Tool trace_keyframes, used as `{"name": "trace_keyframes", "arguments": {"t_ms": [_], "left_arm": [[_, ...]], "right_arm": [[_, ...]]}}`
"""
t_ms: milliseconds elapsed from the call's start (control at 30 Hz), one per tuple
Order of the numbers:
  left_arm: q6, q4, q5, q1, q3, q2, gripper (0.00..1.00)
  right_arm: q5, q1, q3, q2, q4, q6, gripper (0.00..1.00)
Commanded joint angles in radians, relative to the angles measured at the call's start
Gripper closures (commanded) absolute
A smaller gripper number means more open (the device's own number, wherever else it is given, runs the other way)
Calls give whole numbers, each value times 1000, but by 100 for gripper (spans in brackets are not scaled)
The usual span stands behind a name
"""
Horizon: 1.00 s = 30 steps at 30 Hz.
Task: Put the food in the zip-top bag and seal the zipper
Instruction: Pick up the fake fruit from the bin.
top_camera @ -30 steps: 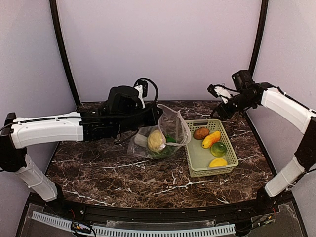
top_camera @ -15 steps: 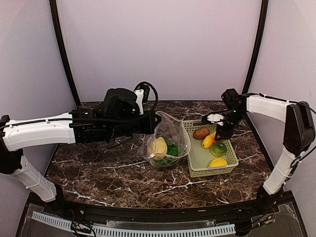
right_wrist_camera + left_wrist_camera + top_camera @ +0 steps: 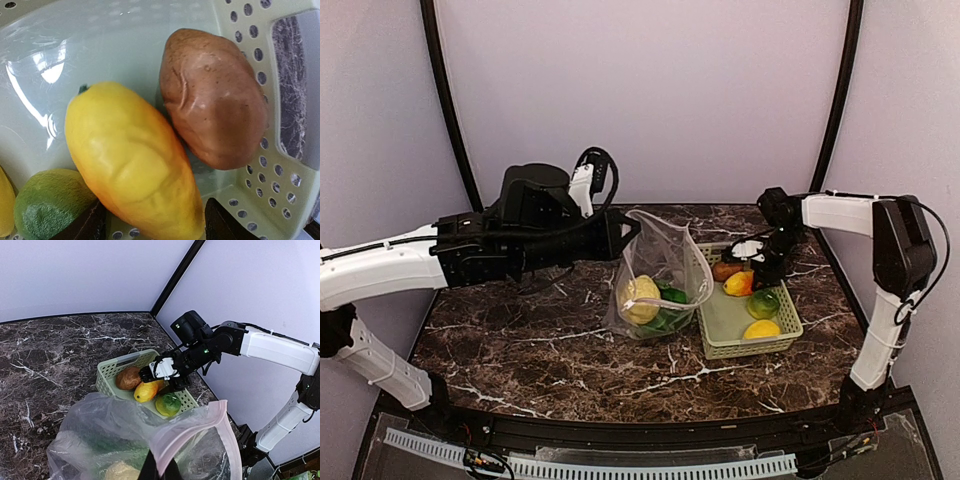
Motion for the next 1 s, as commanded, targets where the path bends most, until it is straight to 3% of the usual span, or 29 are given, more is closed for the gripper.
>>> {"name": "trace_keyframes", "arguments": {"t_ms": [0,100,267,367,500,700,967], "left_arm": [[-2,-10,-47,-6,-22,-50,99],[-6,19,-43,-6,-51,-76,99],[-17,37,-65,-6,-89,-81,99],[-17,36,-66,-6,-94,-65,99],[-10,63,-99,-6,-124,-43,99],[28,175,-232,-1,-191,19,99],[64,172,-174,2,-60,170,99]], "right_arm": [[-27,3,33,50,-57,-29,36],[-58,5,37,61,-71,-19,38],[-68,4,56,59,-106,1,63],[-93,1,56,5,-140,7,71],[-151,6,46,-103,-202,44,73],[-312,143,79,-272,-349,297,77],[-537,263,190,-360,-487,433,76]]}}
